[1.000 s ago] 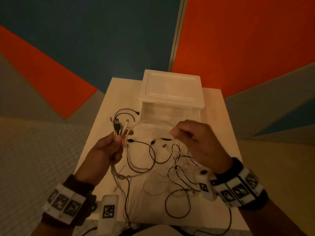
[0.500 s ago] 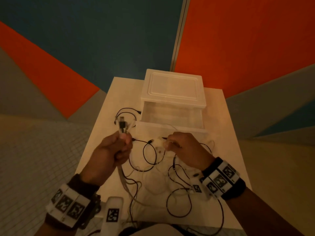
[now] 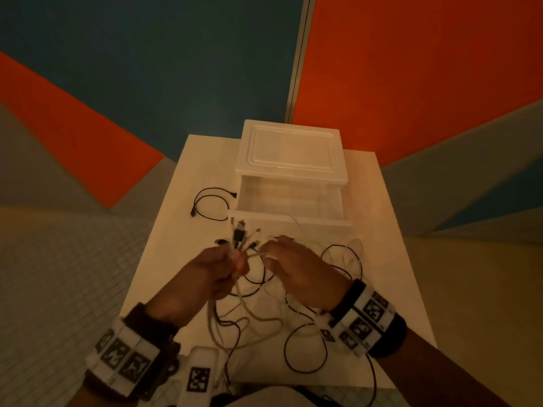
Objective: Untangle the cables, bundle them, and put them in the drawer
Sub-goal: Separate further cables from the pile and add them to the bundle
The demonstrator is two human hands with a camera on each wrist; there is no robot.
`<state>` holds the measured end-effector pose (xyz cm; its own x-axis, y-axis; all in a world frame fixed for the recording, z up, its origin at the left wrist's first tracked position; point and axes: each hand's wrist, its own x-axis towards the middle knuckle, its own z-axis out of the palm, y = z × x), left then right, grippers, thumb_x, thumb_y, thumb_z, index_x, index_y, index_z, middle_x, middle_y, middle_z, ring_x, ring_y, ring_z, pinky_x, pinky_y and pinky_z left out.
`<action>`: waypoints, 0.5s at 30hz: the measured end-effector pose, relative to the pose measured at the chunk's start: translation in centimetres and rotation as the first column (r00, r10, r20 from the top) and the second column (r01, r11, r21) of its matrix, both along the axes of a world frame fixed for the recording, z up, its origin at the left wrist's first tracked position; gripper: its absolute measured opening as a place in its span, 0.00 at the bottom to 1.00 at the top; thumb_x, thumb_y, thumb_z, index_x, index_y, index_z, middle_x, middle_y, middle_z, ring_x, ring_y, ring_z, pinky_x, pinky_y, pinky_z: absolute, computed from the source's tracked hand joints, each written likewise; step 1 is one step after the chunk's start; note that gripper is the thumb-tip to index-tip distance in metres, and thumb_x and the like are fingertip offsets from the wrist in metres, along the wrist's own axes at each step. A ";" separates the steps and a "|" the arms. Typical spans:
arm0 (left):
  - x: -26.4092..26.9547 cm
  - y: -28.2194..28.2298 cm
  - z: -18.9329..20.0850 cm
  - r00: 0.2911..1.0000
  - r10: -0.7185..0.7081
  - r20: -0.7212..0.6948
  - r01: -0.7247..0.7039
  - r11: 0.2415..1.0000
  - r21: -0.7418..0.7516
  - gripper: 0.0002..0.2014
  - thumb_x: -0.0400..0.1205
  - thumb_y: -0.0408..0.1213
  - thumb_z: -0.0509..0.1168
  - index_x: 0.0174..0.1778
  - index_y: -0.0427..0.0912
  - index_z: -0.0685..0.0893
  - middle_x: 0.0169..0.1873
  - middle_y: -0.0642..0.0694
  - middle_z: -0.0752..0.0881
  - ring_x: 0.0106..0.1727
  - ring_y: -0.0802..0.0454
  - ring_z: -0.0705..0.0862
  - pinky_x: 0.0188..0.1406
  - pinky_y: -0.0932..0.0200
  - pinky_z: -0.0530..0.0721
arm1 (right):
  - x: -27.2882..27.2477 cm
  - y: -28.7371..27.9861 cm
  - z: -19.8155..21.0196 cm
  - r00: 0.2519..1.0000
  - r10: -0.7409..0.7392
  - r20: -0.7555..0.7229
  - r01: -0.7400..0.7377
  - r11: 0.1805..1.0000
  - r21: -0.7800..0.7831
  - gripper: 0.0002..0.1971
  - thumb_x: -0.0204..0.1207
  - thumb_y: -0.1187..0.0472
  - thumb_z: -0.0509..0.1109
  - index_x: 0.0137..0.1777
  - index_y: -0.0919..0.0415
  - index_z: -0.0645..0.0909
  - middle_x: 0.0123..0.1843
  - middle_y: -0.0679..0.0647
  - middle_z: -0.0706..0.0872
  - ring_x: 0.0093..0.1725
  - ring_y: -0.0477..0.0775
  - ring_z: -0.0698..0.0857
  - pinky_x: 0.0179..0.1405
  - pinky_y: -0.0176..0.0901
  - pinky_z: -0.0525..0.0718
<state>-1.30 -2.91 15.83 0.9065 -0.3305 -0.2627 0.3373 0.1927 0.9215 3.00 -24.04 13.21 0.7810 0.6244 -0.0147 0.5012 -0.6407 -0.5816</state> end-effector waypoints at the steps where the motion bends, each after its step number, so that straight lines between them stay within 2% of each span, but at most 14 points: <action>1: 0.0 1.0 0.1 0.998 0.062 0.002 -0.062 0.998 -0.019 0.07 0.79 0.33 0.61 0.35 0.40 0.79 0.31 0.46 0.78 0.21 0.61 0.63 0.18 0.70 0.63 | 0.7 -1.4 -0.4 0.998 -0.029 -0.053 0.031 0.999 0.030 0.08 0.86 0.57 0.57 0.51 0.54 0.78 0.47 0.49 0.77 0.44 0.52 0.79 0.47 0.48 0.78; 3: 0.1 3.6 0.0 0.981 0.194 -0.013 -0.195 0.978 -0.076 0.07 0.79 0.28 0.61 0.35 0.39 0.78 0.30 0.46 0.78 0.20 0.63 0.63 0.16 0.72 0.65 | 2.0 -4.8 -1.5 0.989 -0.124 -0.077 0.127 0.991 0.032 0.12 0.85 0.52 0.55 0.41 0.48 0.75 0.41 0.48 0.76 0.42 0.52 0.79 0.45 0.49 0.77; 6: 0.0 6.9 -0.2 0.960 0.281 0.012 -0.279 0.956 -0.094 0.12 0.81 0.27 0.53 0.34 0.39 0.78 0.30 0.46 0.75 0.20 0.62 0.60 0.15 0.71 0.63 | 3.7 -10.3 -4.5 0.958 -0.276 -0.071 0.270 0.959 -0.089 0.15 0.83 0.46 0.53 0.38 0.50 0.73 0.40 0.48 0.73 0.42 0.56 0.78 0.44 0.48 0.79; 7: -0.2 7.5 -0.4 0.955 0.297 0.022 -0.294 0.952 -0.086 0.13 0.81 0.27 0.52 0.34 0.39 0.78 0.30 0.46 0.75 0.21 0.61 0.60 0.15 0.71 0.62 | 4.0 -11.6 -5.3 0.944 -0.327 -0.046 0.317 0.936 -0.155 0.16 0.81 0.44 0.52 0.38 0.50 0.74 0.41 0.48 0.71 0.44 0.57 0.78 0.47 0.51 0.80; 9: -0.5 8.3 -0.6 0.950 0.309 0.040 -0.306 0.950 -0.065 0.14 0.82 0.26 0.51 0.35 0.39 0.78 0.30 0.47 0.75 0.21 0.61 0.60 0.16 0.70 0.61 | 4.6 -13.6 -6.7 0.904 -0.427 0.021 0.417 0.868 -0.271 0.17 0.80 0.45 0.54 0.42 0.52 0.79 0.44 0.49 0.70 0.47 0.58 0.76 0.51 0.57 0.79; 11: -0.7 8.2 -0.7 0.959 0.275 0.071 -0.275 0.961 -0.018 0.14 0.82 0.27 0.53 0.35 0.42 0.80 0.31 0.48 0.76 0.21 0.61 0.61 0.17 0.68 0.60 | 4.8 -14.6 -7.1 0.872 -0.484 0.077 0.481 0.815 -0.323 0.12 0.84 0.53 0.59 0.49 0.57 0.82 0.46 0.52 0.68 0.49 0.59 0.73 0.50 0.52 0.75; 13: -0.9 7.7 -0.9 0.966 0.240 0.099 -0.250 0.963 0.102 0.13 0.82 0.32 0.58 0.33 0.43 0.83 0.30 0.45 0.75 0.21 0.59 0.61 0.18 0.66 0.58 | 4.5 -14.3 -5.8 0.892 -0.451 0.044 0.448 0.865 -0.227 0.12 0.86 0.58 0.58 0.45 0.57 0.80 0.43 0.51 0.71 0.46 0.55 0.75 0.45 0.44 0.70; 14: -0.9 7.4 -1.0 0.967 0.229 0.113 -0.247 0.952 0.183 0.12 0.82 0.36 0.60 0.35 0.43 0.85 0.29 0.43 0.73 0.21 0.58 0.61 0.19 0.66 0.58 | 4.3 -13.7 -4.5 0.906 -0.423 -0.028 0.420 0.904 -0.080 0.13 0.87 0.60 0.57 0.41 0.56 0.78 0.40 0.48 0.73 0.42 0.51 0.75 0.42 0.41 0.69; 15: -1.0 7.0 -1.1 0.966 0.230 0.117 -0.252 0.936 0.246 0.10 0.82 0.39 0.63 0.38 0.42 0.87 0.27 0.42 0.70 0.22 0.58 0.62 0.19 0.66 0.58 | 4.0 -13.2 -3.0 0.907 -0.392 -0.153 0.409 0.907 0.103 0.14 0.87 0.65 0.58 0.38 0.56 0.75 0.36 0.44 0.75 0.38 0.47 0.75 0.39 0.38 0.70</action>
